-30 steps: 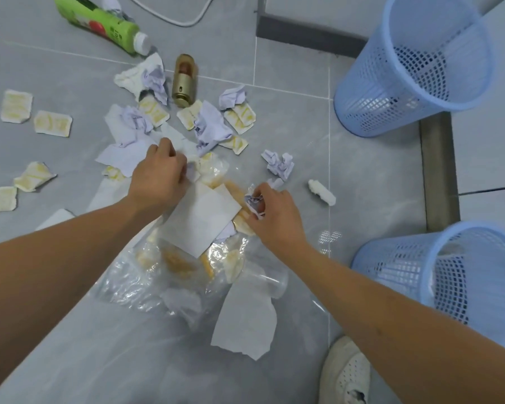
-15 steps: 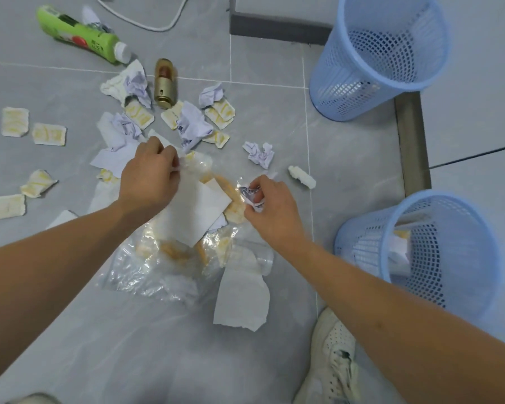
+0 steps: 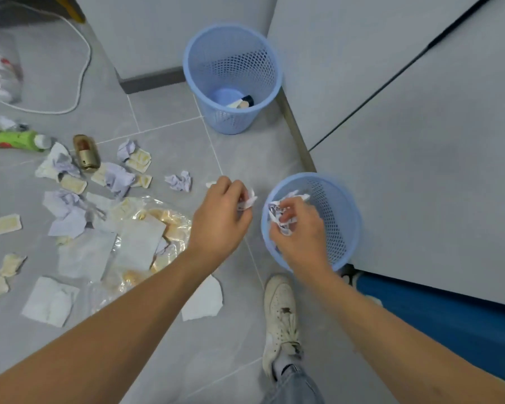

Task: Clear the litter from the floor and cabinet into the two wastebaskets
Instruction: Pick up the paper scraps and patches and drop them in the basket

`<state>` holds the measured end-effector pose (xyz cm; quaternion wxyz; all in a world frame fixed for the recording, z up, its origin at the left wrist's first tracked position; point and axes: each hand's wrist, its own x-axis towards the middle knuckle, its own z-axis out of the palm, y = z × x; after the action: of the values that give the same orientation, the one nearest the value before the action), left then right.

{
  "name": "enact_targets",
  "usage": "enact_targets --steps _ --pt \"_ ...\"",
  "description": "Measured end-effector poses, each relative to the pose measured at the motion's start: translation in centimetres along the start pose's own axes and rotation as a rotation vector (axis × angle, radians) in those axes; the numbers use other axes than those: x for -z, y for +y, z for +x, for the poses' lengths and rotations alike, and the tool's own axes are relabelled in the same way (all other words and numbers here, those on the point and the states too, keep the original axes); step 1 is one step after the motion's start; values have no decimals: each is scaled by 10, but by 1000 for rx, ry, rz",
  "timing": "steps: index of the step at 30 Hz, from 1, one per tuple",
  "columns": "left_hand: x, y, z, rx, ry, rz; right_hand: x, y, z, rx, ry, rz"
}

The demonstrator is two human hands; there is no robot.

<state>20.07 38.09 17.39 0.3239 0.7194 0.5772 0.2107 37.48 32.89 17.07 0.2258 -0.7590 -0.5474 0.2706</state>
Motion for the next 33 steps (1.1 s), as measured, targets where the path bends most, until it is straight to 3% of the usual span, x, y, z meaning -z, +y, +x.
enact_targets --steps 4,8,14,17,21,28,33 --pt "-60 37 19 7 -72 -23 42 55 5 -153 -8 -30" --pt "-97 46 27 182 -330 90 58 85 3 -161 -124 -69" --pt "-68 19 19 151 -192 97 48 56 16 19 -92 -141" --pt "-47 -21 21 226 -109 86 13 10 32 189 -85 -98" --pt "-28 -100 25 373 -74 95 -80 -29 60 305 -201 -118" --pt "-42 -234 64 420 -115 230 -225 5 124 36 -345 -323" --pt "-78 -281 97 304 -92 350 -272 46 156 102 -294 -439"
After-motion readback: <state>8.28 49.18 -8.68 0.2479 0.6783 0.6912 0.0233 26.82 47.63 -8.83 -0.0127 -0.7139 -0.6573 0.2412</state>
